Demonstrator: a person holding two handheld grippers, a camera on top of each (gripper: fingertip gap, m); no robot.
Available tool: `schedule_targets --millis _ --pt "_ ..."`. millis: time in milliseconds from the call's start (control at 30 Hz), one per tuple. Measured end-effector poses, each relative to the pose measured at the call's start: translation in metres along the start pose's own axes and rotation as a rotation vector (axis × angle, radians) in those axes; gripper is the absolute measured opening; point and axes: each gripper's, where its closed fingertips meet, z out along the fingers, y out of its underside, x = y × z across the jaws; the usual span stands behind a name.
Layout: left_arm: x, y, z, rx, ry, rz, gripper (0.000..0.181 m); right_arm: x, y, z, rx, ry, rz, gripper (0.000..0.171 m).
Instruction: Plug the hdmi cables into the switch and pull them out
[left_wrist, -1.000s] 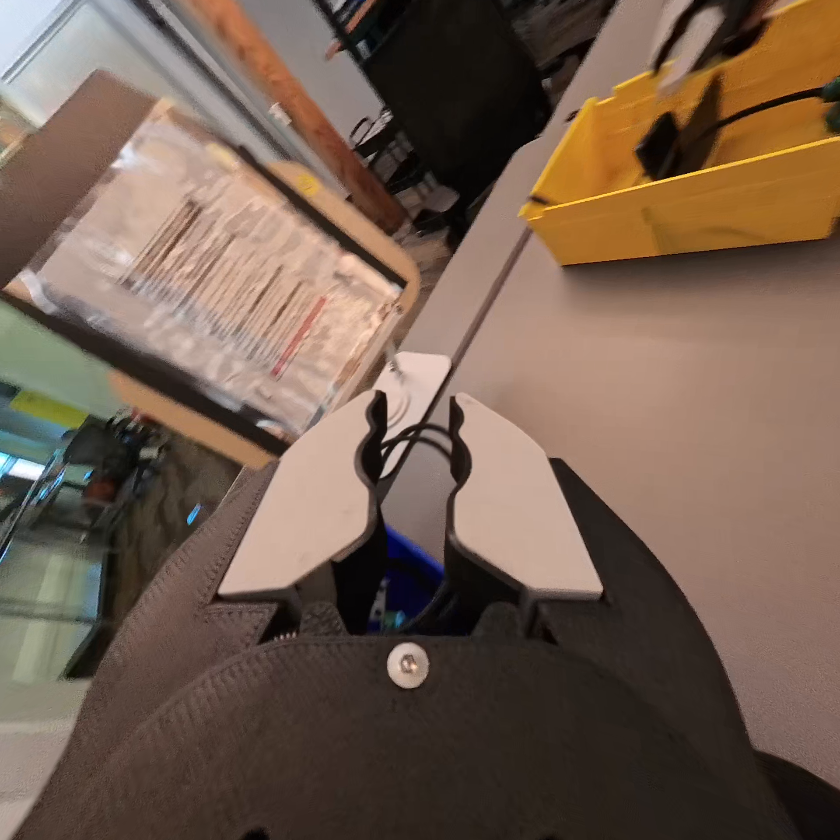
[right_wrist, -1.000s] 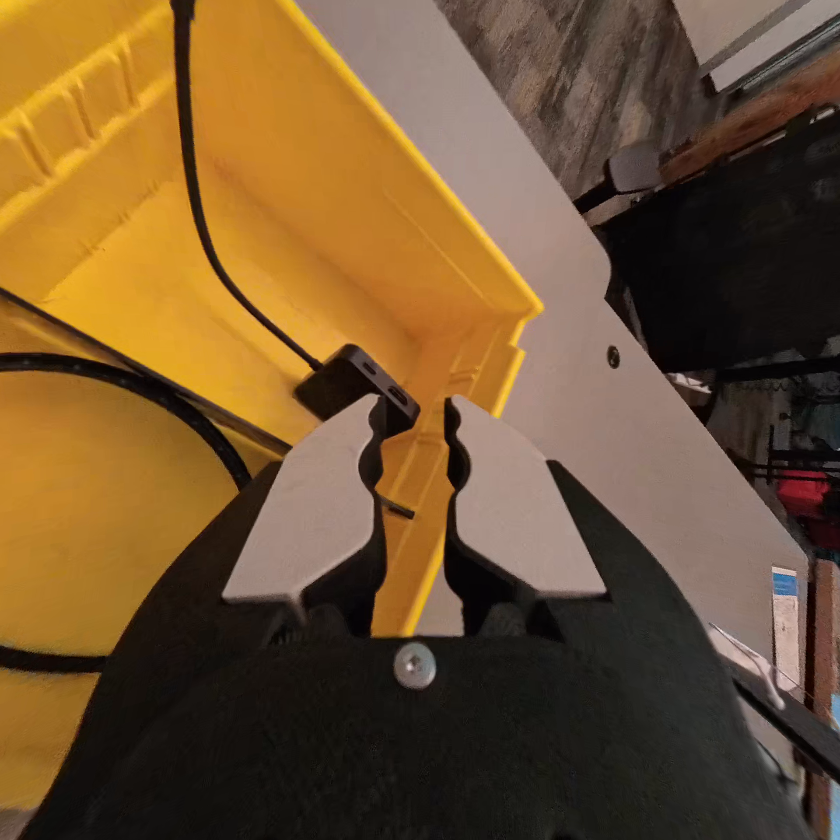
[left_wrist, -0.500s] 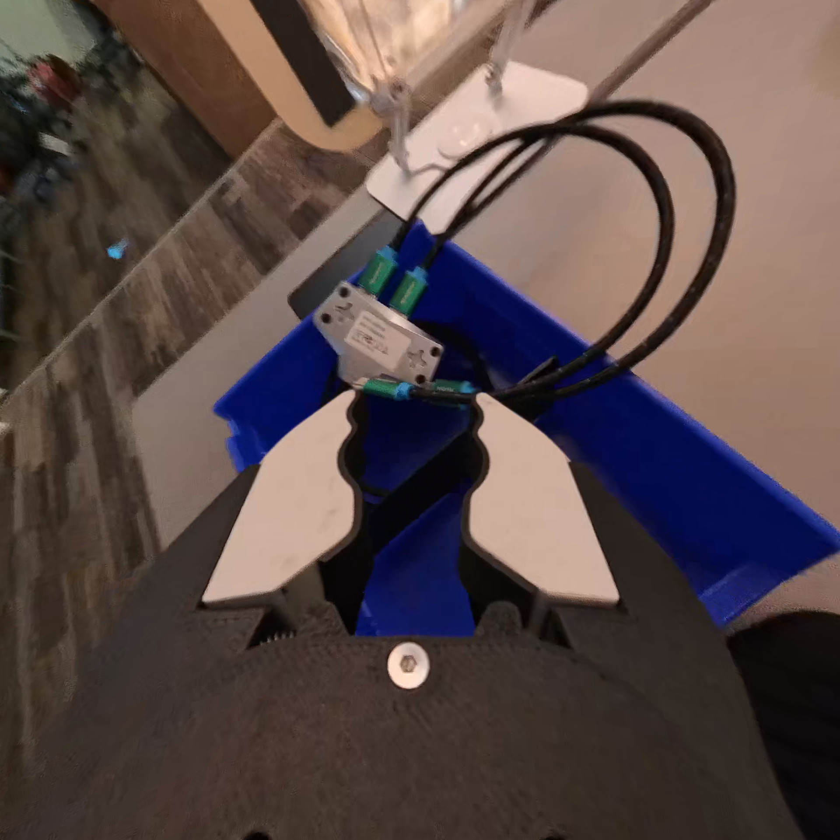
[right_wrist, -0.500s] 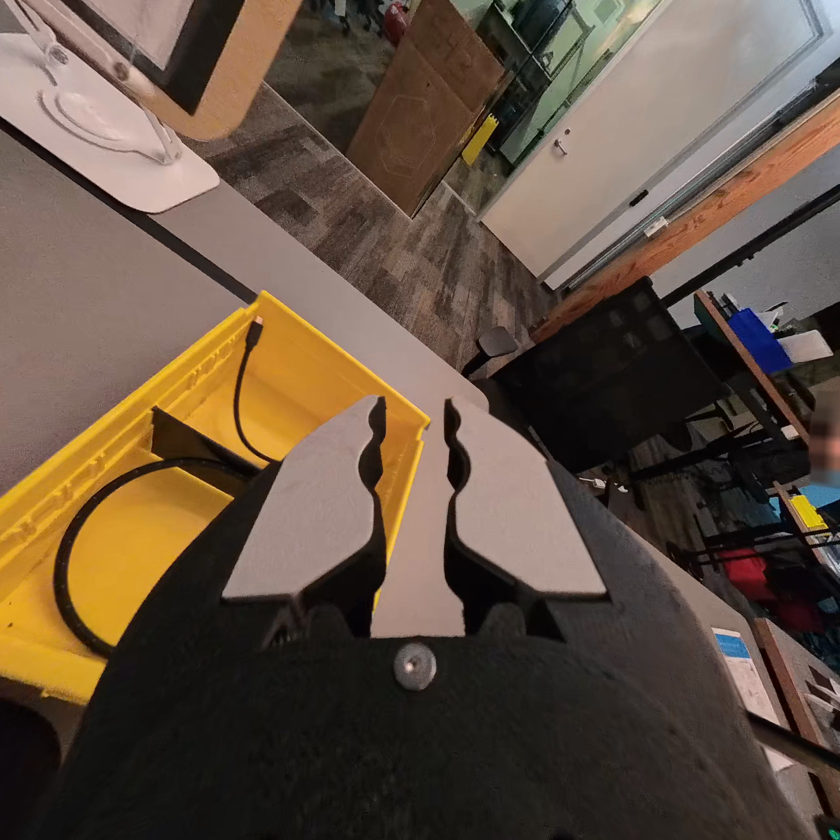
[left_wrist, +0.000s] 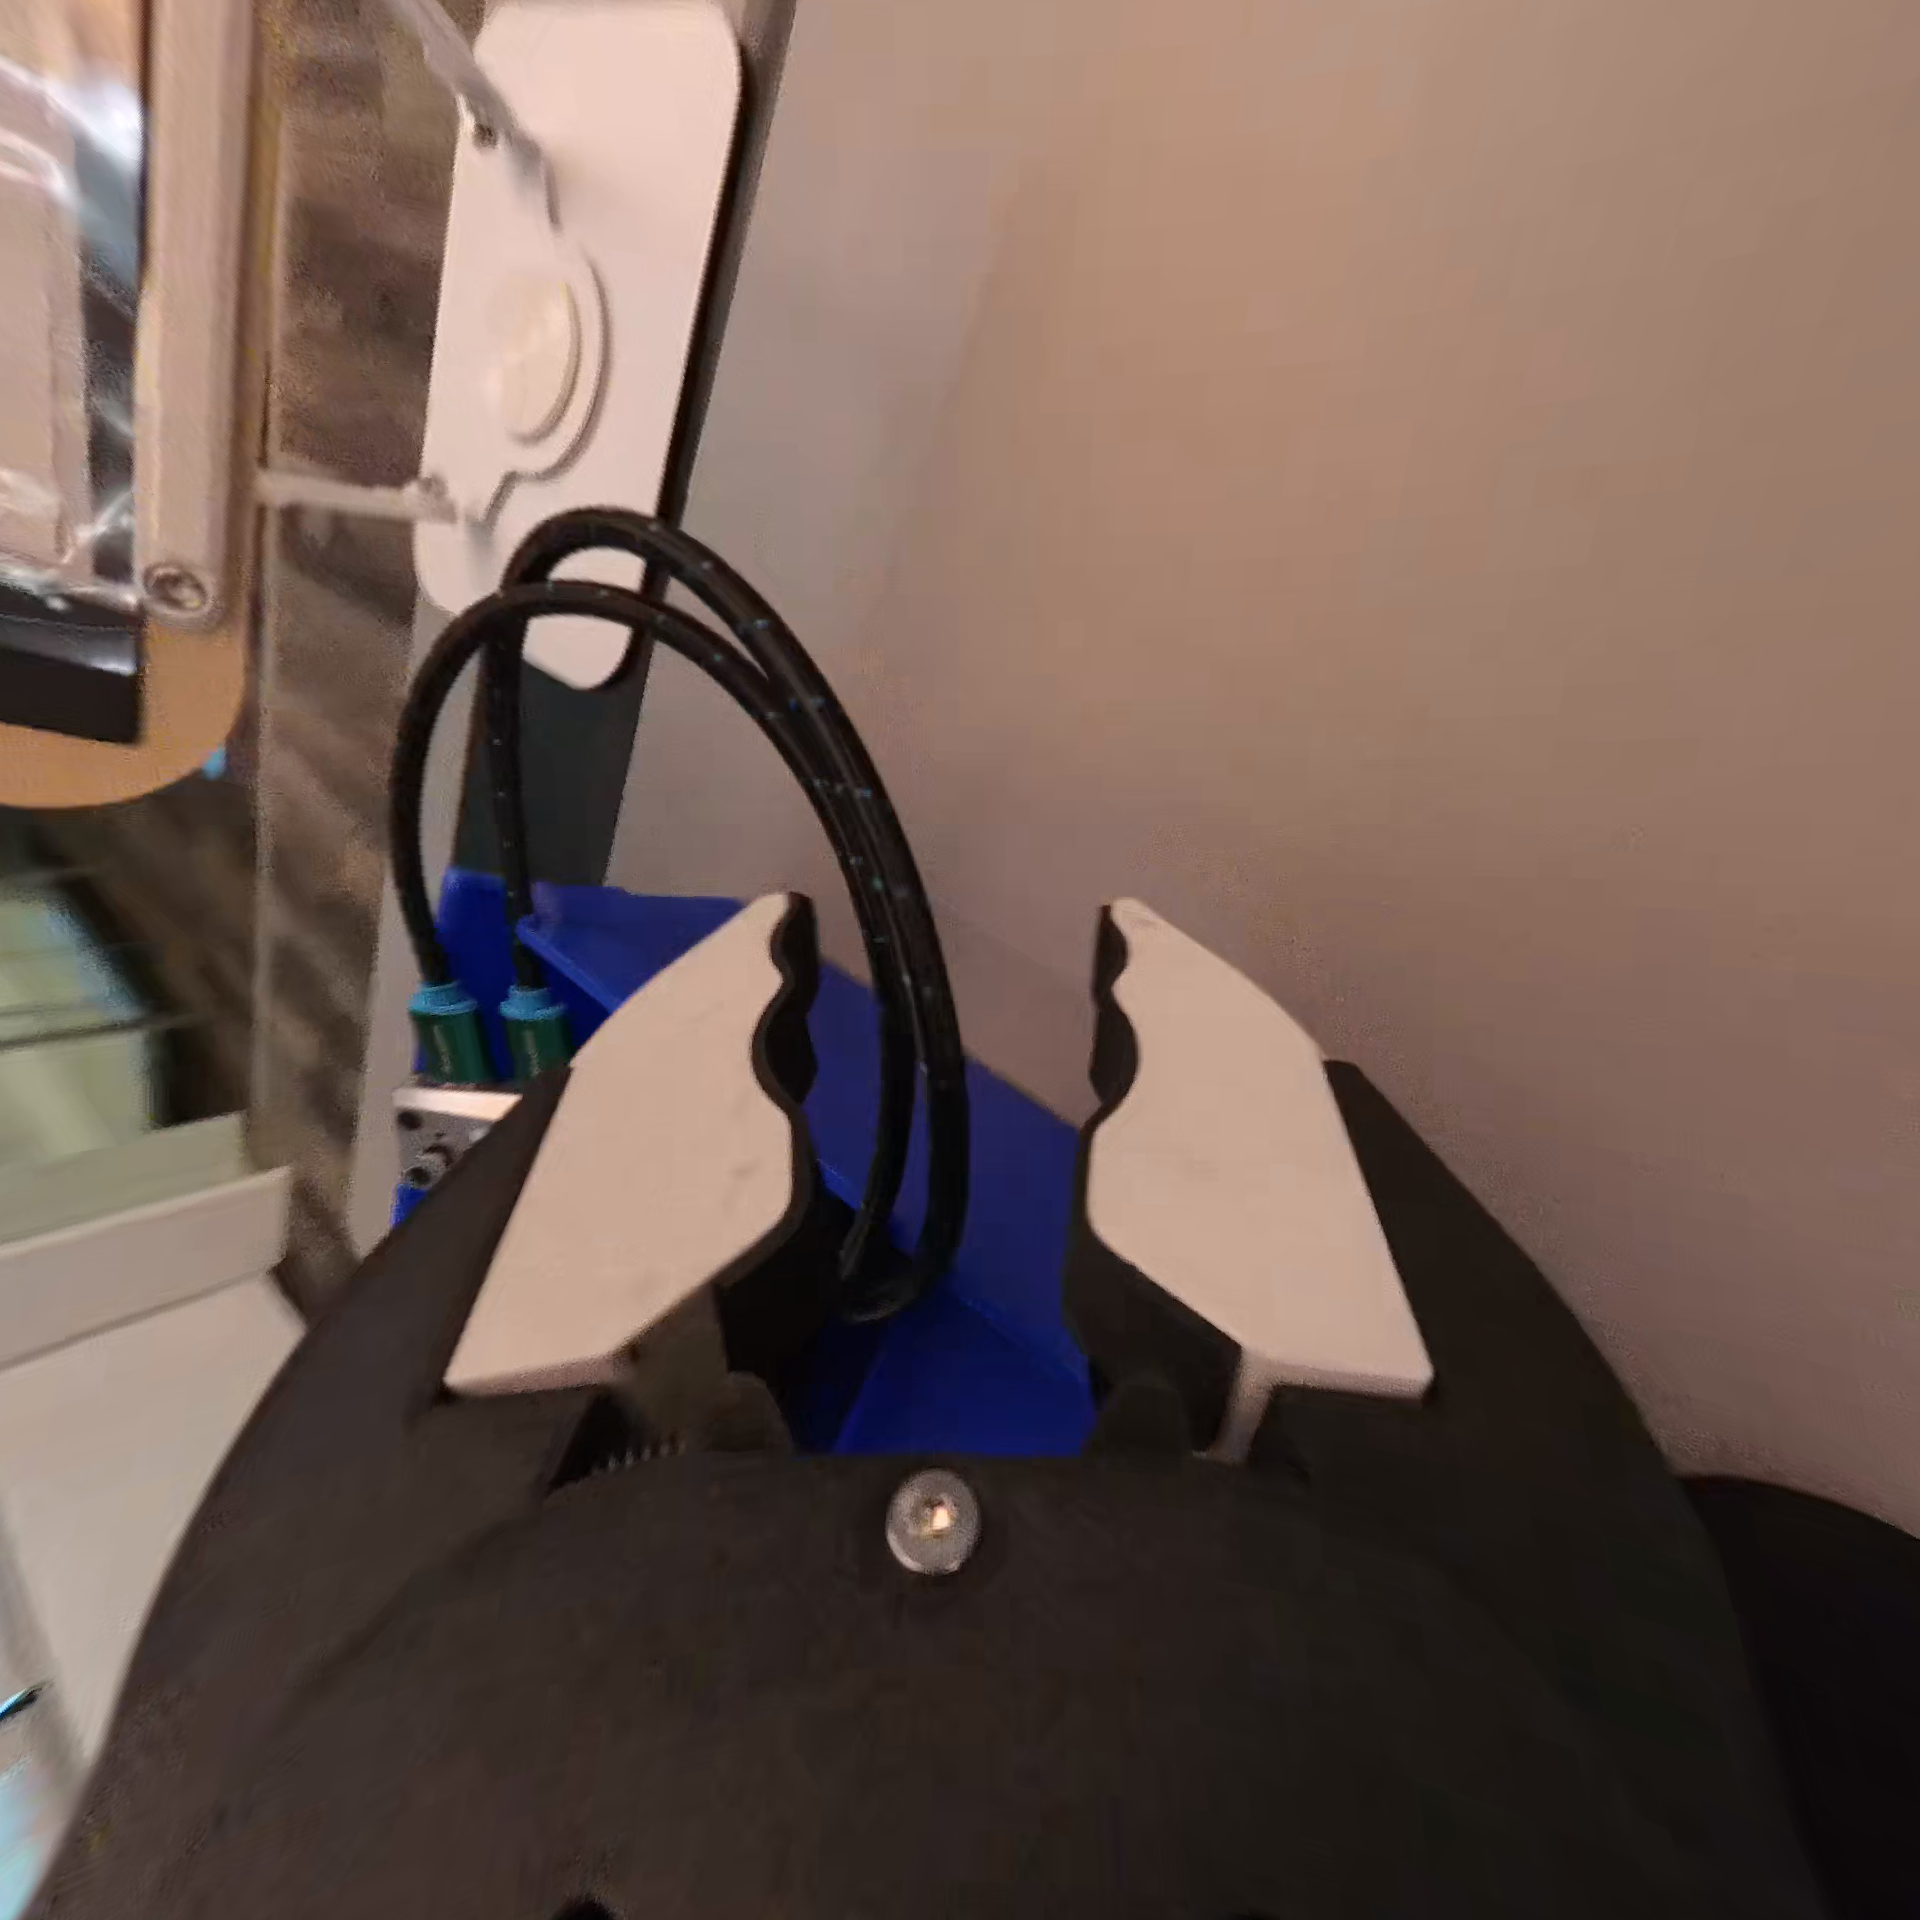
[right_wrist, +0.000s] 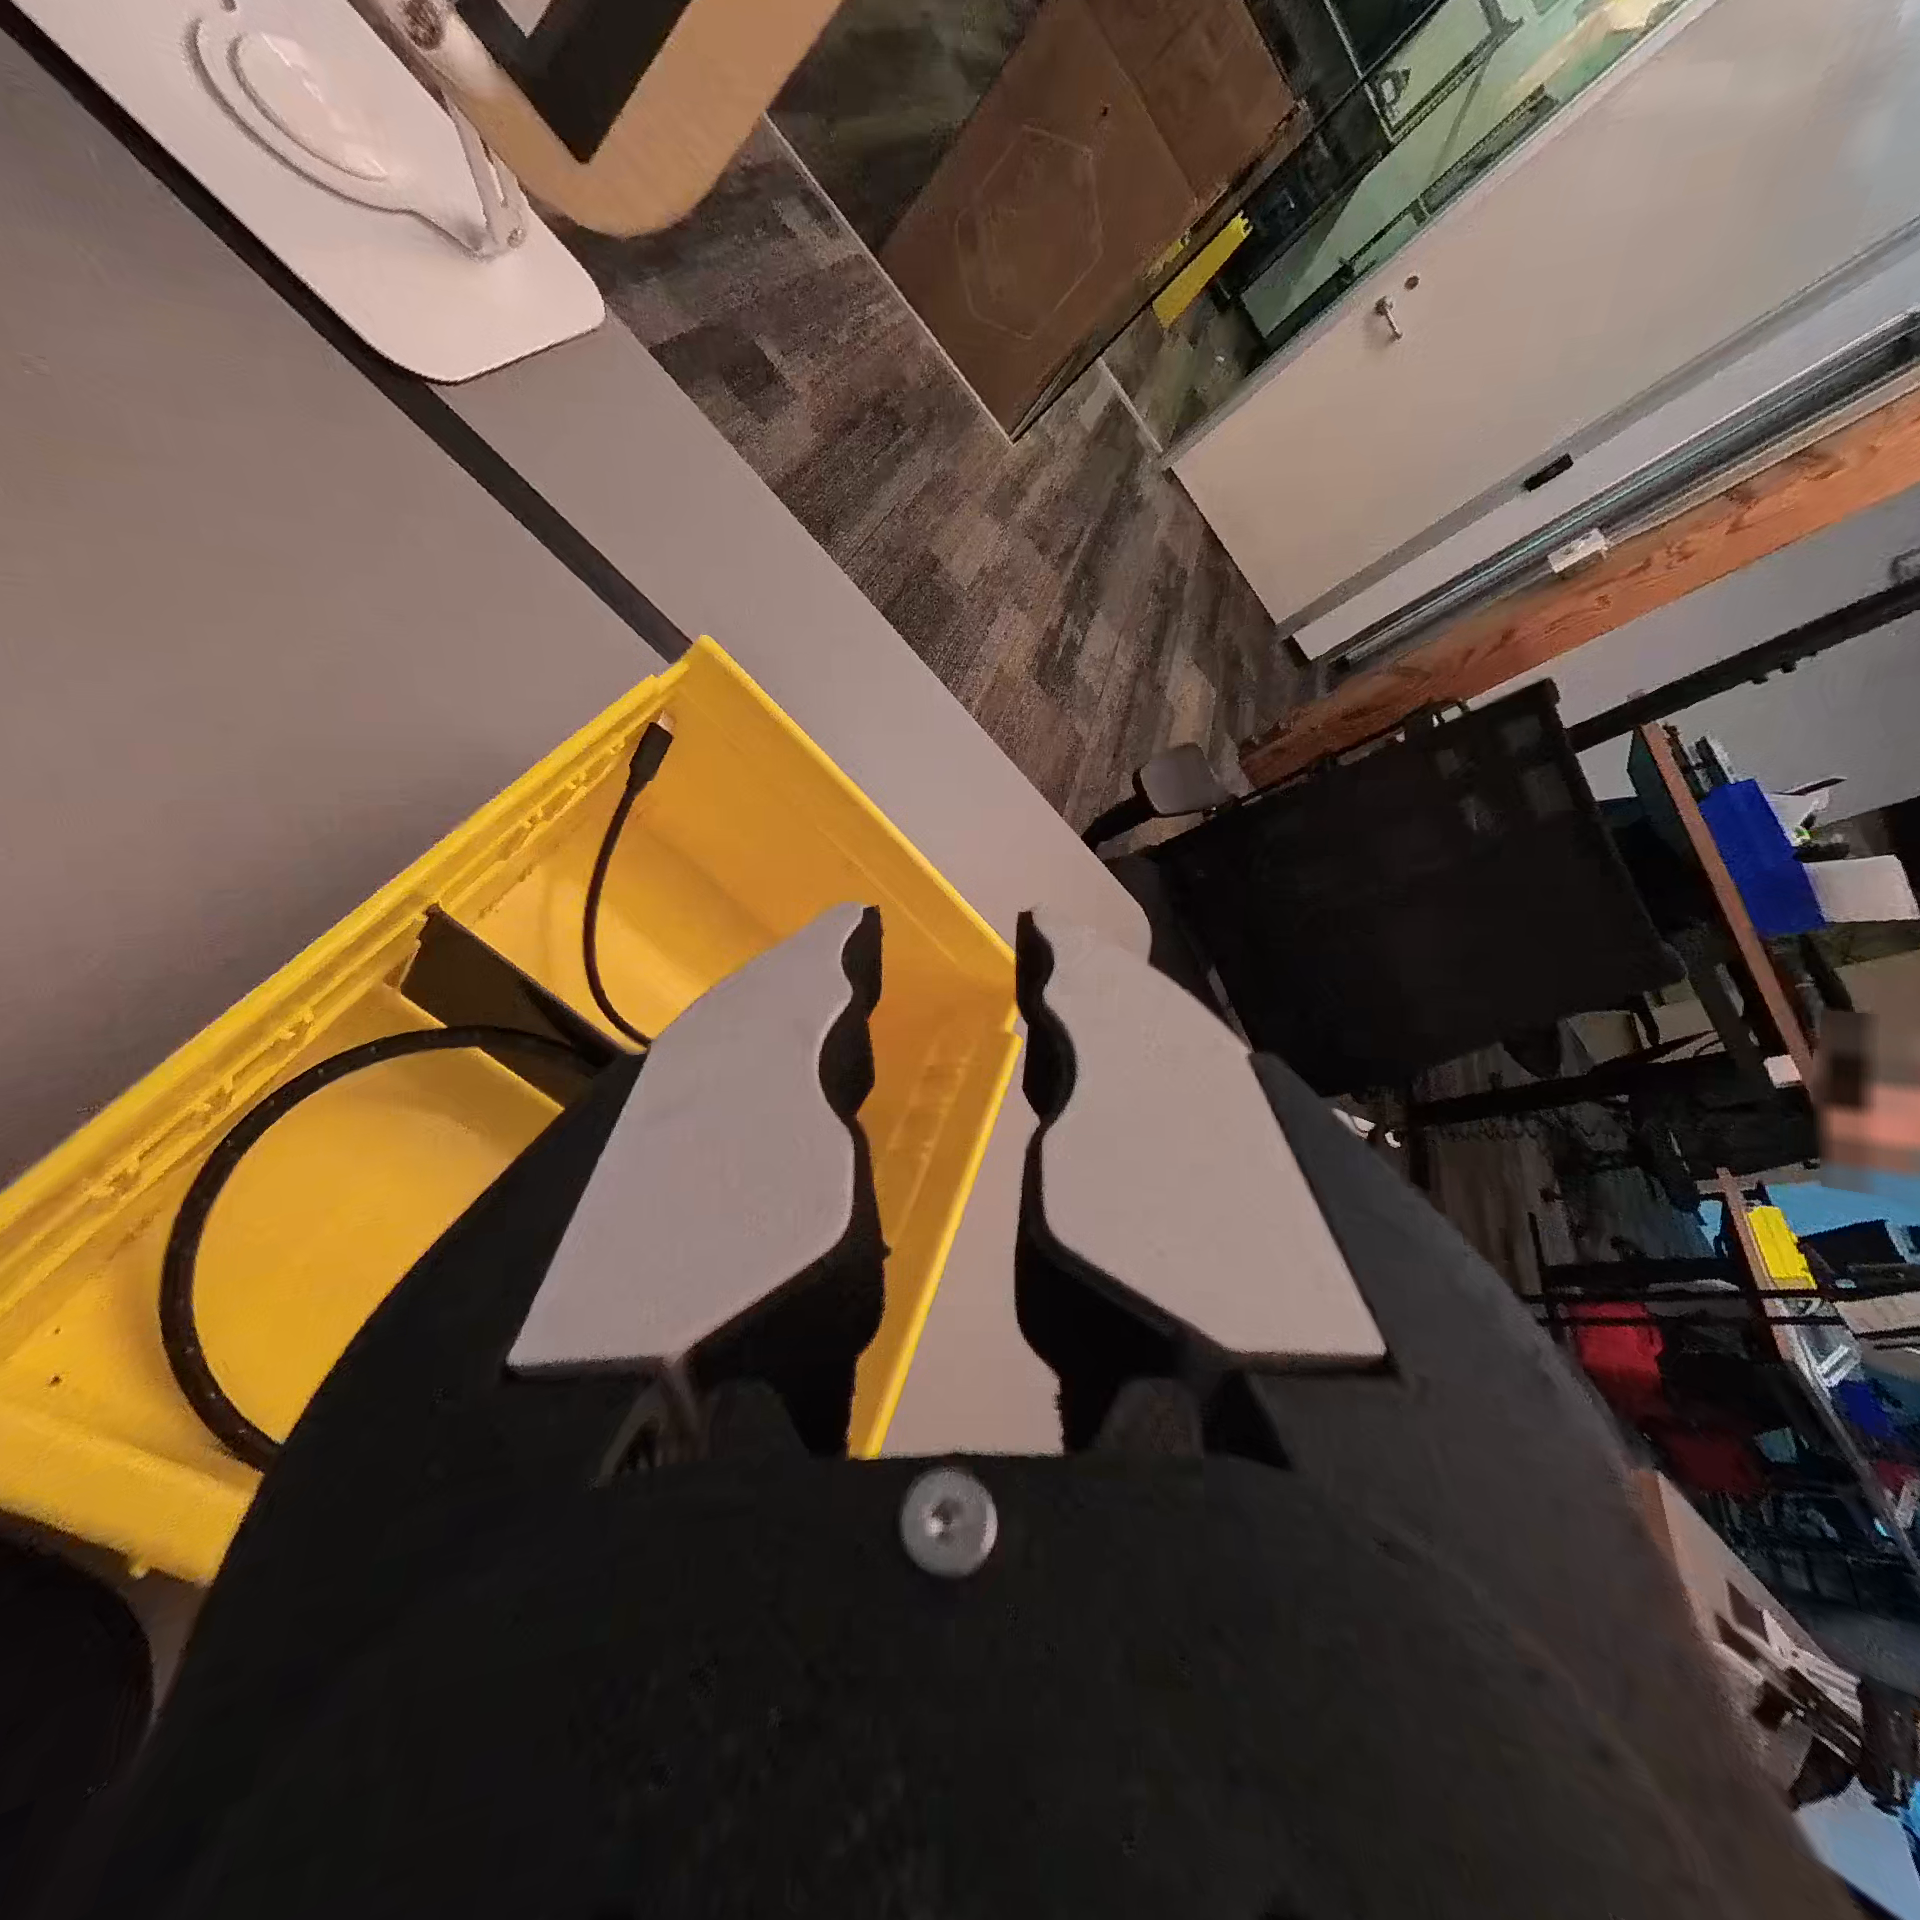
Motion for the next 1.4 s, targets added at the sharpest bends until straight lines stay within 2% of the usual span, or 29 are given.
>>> schedule_targets --millis 33,67,167,267,433,500,600,733,767,833,900,967,1067,1167,1233,1300,1400 --pt "-0.007 0.001 0.004 -0.024 -0.055 0.004 0.032 -0.003 -0.003 0.001 0.003 -0.008 -0.007 0.025" --pt "-0.014 -0.001 0.004 -0.020 -0.088 -0.007 0.008 -0.008 -0.007 0.003 0.007 -0.020 -0.017 0.025" --pt "-0.028 -0.005 -0.017 0.055 -0.070 -0.111 0.007 -0.030 -0.028 0.011 0.037 -0.073 -0.076 0.025" --pt "-0.063 -0.004 -0.071 0.190 -0.192 -0.215 0.007 -0.074 -0.068 0.019 0.132 -0.178 -0.150 0.025" --pt "-0.106 0.019 -0.174 0.413 -0.487 -0.282 0.006 -0.208 -0.160 0.011 0.441 -0.522 -0.247 0.025" --pt "-0.112 0.029 -0.202 0.490 -0.533 -0.332 0.007 -0.266 -0.186 0.000 0.545 -0.653 -0.298 0.025" --pt "-0.116 0.038 -0.231 0.586 -0.578 -0.372 0.006 -0.321 -0.225 -0.003 0.643 -0.693 -0.348 0.027" --pt "-0.116 0.042 -0.259 0.692 -0.612 -0.389 0.006 -0.347 -0.289 -0.001 0.816 -0.718 -0.268 0.050" --pt "-0.116 0.043 -0.265 0.717 -0.618 -0.399 0.006 -0.352 -0.303 0.003 0.826 -0.773 -0.211 0.056" --pt "-0.117 0.046 -0.272 0.743 -0.621 -0.428 0.006 -0.364 -0.325 0.013 0.741 -0.915 -0.053 0.063" --pt "-0.118 0.049 -0.275 0.748 -0.631 -0.435 0.006 -0.379 -0.346 0.016 0.683 -0.991 0.064 0.077" --pt "-0.119 0.050 -0.277 0.765 -0.635 -0.428 0.006 -0.385 -0.367 0.019 0.730 -0.927 0.023 0.078" --pt "-0.115 0.050 -0.286 0.815 -0.620 -0.420 0.006 -0.380 -0.382 0.039 0.842 -0.751 -0.203 0.079" --pt "-0.107 0.050 -0.304 0.872 -0.628 -0.388 0.006 -0.381 -0.385 0.062 0.894 -0.706 -0.427 0.081" --pt "-0.101 0.049 -0.313 0.900 -0.628 -0.358 0.006 -0.384 -0.387 0.074 0.880 -0.664 -0.598 0.090" --pt "-0.095 0.048 -0.321 0.929 -0.633 -0.324 0.005 -0.383 -0.399 0.076 0.911 -0.588 -0.721 0.098" --pt "-0.089 0.046 -0.324 0.961 -0.608 -0.281 0.006 -0.382 -0.421 0.066 0.996 -0.536 -0.822 0.100"
